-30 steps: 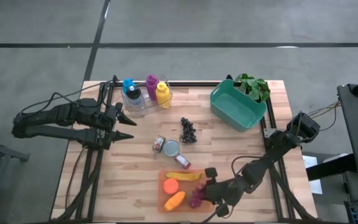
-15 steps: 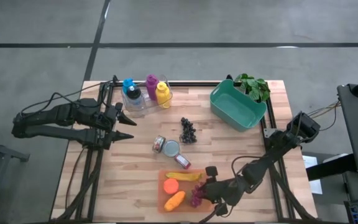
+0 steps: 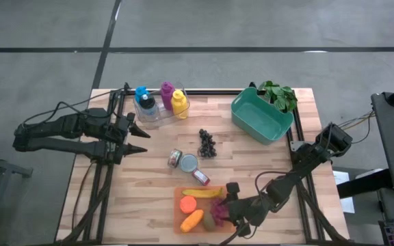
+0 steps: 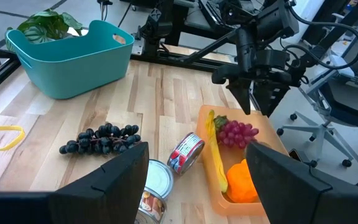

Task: Pick & Place Food Item
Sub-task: Put the black grapes into the orange bin

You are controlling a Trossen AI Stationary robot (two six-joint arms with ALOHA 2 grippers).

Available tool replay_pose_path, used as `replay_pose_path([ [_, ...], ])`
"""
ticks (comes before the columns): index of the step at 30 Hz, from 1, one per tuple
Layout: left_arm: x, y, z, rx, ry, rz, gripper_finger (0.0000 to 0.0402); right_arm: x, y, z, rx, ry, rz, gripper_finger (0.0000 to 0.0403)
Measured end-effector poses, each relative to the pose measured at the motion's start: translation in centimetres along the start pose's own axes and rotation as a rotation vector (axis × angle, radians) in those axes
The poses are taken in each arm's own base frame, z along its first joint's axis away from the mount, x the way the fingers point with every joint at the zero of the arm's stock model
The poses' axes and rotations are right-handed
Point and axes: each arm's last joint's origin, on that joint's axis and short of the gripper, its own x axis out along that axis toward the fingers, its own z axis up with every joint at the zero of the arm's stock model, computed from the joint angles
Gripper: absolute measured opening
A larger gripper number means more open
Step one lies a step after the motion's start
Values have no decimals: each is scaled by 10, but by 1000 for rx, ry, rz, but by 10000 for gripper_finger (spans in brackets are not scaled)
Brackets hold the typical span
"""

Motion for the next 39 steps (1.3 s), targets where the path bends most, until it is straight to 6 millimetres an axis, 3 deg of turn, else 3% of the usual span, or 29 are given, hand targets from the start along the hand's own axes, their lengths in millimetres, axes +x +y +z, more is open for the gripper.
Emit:
replay_pose_path([
  [4, 0, 0, 0, 0, 0, 0, 275, -1, -2, 1, -1, -23, -64, 224],
  [13, 0, 0, 0, 0, 0, 0, 275, -8, -12, 10, 192, -66, -134, 225],
  [30, 0, 0, 0, 0, 0, 0, 275, -6, -78, 36, 686, -129, -209, 225],
  [39, 0, 0, 0, 0, 0, 0, 275, -10, -105, 50, 762, -161, -258, 225],
])
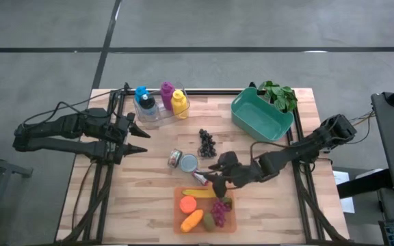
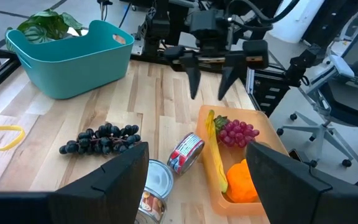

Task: Pick & Place Food Item
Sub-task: Put the black grapes into the orange bin

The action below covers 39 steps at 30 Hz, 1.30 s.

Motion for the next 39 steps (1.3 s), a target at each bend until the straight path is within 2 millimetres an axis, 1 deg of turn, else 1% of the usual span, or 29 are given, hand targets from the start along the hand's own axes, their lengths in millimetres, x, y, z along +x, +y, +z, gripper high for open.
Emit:
replay_pose_path([
  [8, 0, 0, 0, 0, 0, 0, 275, -4, -3, 20, -51, 154, -105, 225],
  [14, 0, 0, 0, 0, 0, 0, 275, -9, -7, 39, -83, 206, -209, 225],
  [19, 0, 0, 0, 0, 0, 0, 275, -9, -15, 51, -111, 240, -258, 225],
  [22, 0, 0, 0, 0, 0, 0, 275, -7, -23, 59, -110, 290, -263, 225],
  [27, 0, 0, 0, 0, 0, 0, 275, 0, -43, 68, -97, 374, -260, 225],
  [34, 0, 0, 0, 0, 0, 0, 275, 9, -62, 79, -112, 384, -281, 225],
  [36, 0, 0, 0, 0, 0, 1, 275, 13, -68, 83, -72, 364, -294, 225],
  [39, 0, 0, 0, 0, -1, 0, 275, 18, -78, 89, 67, 293, -368, 225],
])
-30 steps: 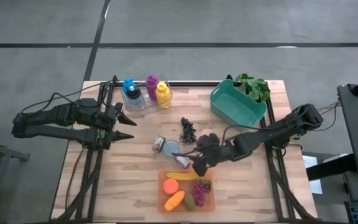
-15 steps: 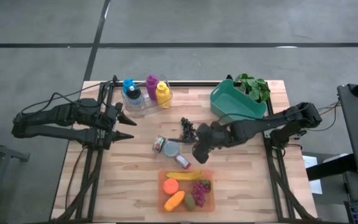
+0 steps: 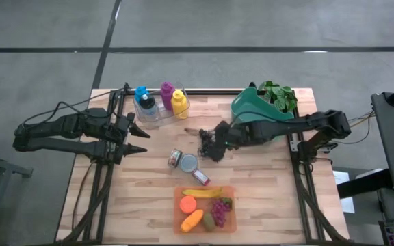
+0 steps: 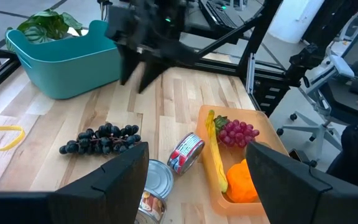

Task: Pick & Place Food Item
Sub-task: Put the black grapes into the orange bin

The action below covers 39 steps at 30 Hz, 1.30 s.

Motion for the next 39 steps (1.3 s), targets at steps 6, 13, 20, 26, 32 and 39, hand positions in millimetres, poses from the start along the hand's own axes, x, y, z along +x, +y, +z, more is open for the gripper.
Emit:
replay_pose_path([
  [6, 0, 0, 0, 0, 1, 0, 275, 13, -9, 7, 104, -57, -10, 225],
  [13, 0, 0, 0, 0, 0, 0, 275, 59, -8, 4, 180, -3, -53, 225],
  [20, 0, 0, 0, 0, 0, 0, 275, 92, 6, 8, 253, 24, -79, 225],
  [26, 0, 0, 0, 0, 1, 0, 275, 111, 16, 11, 272, 51, -116, 225],
  [32, 0, 0, 0, 0, 0, 0, 275, 114, 20, 14, 258, 86, -168, 225],
  [39, 0, 0, 0, 0, 1, 0, 275, 91, 19, 23, 254, 45, -220, 225],
])
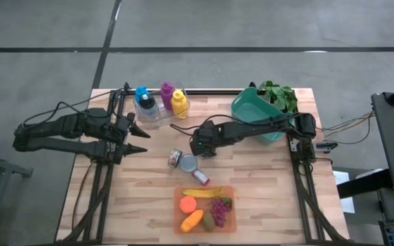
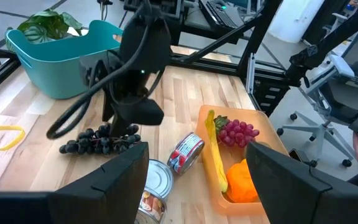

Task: Pick & Place Food Item
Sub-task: Put the black grapes into the orange bin

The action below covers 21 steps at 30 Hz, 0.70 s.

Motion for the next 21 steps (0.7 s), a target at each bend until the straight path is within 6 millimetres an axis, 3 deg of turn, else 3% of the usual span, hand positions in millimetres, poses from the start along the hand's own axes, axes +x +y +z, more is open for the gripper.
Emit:
replay_pose_path([
  [21, 0, 0, 0, 0, 1, 0, 275, 35, -2, -11, -1, 45, -14, 225],
])
